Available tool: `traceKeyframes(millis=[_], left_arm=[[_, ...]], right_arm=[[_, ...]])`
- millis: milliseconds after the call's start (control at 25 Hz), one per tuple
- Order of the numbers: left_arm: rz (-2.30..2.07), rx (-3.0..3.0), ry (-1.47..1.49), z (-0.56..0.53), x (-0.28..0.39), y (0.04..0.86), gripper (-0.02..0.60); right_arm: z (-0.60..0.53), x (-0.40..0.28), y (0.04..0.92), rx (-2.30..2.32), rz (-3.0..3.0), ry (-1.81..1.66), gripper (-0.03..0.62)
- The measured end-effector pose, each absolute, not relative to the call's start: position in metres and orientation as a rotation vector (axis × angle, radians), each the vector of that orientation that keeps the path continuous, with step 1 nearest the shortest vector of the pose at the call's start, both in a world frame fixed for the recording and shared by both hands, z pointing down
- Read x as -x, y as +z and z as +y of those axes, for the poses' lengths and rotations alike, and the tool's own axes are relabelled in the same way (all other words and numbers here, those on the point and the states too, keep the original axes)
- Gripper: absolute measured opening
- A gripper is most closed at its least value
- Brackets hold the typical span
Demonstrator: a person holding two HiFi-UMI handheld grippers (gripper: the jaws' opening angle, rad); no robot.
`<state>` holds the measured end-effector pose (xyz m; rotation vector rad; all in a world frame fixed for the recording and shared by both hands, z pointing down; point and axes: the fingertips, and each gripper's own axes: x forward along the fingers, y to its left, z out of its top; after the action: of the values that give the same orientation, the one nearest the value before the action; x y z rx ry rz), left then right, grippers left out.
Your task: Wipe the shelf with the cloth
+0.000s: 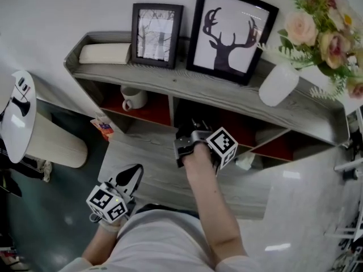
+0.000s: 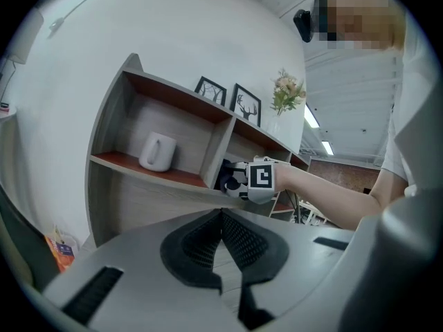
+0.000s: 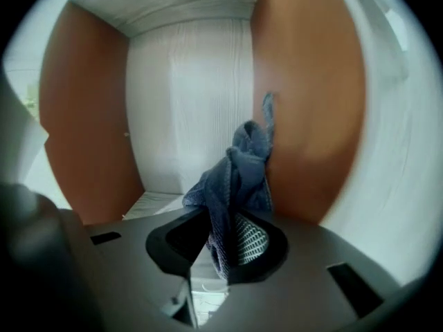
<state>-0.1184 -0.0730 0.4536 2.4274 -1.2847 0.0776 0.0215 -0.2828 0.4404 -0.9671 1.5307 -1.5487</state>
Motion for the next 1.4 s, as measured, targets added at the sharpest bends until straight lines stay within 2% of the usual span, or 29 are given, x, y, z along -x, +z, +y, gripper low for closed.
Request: traceKeyframes(millis=[480,1000,1400], left_arm=[[-1.042,-2.552,0.098,-0.090,0.064,0.450,0.015],[-0.805,-2.667,0.110,-0.104,0.008,0.447,0.015],[-0.734,-2.696,0.127,-0.100,-0.008,0.450,0.015]], right_arm=[[-0.196,-0.070,0.424,0.888,1.737,-1.332,0.083],[-0.116,-0.126,0.428,1.414,2.301,-0.749,0.084],[-0.106,-0.150,0.449,1.668,2.426,-0.561,0.084]])
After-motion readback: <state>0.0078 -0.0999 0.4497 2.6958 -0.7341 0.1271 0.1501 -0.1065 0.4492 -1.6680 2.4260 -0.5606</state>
